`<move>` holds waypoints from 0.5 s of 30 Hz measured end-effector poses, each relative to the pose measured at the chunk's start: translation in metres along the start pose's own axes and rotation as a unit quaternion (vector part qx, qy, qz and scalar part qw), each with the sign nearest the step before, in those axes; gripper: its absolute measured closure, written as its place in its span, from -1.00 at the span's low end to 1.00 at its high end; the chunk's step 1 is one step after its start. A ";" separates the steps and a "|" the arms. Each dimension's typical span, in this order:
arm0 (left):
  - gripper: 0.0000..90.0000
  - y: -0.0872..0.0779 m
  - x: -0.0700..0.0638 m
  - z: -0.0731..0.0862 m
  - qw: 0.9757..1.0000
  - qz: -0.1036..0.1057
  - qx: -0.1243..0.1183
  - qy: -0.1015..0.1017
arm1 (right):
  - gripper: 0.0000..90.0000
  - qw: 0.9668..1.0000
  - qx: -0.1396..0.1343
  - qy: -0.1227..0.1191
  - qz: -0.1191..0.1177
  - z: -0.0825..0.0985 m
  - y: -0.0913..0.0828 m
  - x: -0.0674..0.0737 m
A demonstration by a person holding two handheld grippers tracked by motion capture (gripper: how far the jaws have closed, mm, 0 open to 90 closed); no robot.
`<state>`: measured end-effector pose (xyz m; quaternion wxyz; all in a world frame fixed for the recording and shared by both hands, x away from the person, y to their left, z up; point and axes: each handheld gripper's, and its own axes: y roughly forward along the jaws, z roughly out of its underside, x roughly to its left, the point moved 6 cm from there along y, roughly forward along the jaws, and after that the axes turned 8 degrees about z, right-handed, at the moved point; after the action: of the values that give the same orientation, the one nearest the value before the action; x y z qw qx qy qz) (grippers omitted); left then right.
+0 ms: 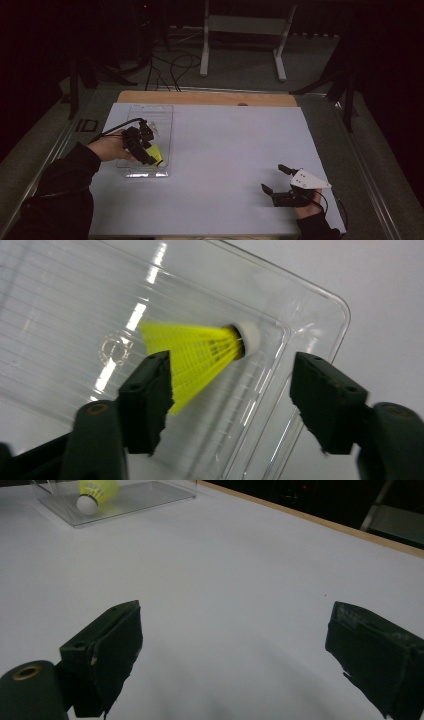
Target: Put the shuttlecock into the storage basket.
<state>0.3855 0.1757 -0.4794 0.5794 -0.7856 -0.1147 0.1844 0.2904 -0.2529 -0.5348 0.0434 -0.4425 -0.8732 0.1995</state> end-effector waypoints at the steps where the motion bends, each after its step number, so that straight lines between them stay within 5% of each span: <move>1: -0.35 -0.001 0.000 -0.001 1.000 -0.001 0.000 -0.004 | -0.82 1.000 0.000 0.000 0.000 0.000 0.000 0.000; 7: -0.74 -0.003 0.002 -0.005 1.000 -0.009 -0.008 -0.022 | -0.82 1.000 0.000 -0.001 -0.001 0.000 0.000 0.000; 9: -0.98 -0.006 0.001 -0.008 0.999 0.009 -0.017 -0.029 | -0.82 1.000 0.000 -0.001 0.000 0.000 0.000 0.000; 15: -1.00 -0.013 -0.003 -0.015 0.999 0.011 -0.040 -0.021 | -0.82 1.000 0.000 -0.001 0.000 0.000 0.000 0.000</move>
<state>0.3895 0.1655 -0.4627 0.5429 -0.8052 -0.1253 0.2029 0.2904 -0.2529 -0.5348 0.0426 -0.4423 -0.8733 0.2000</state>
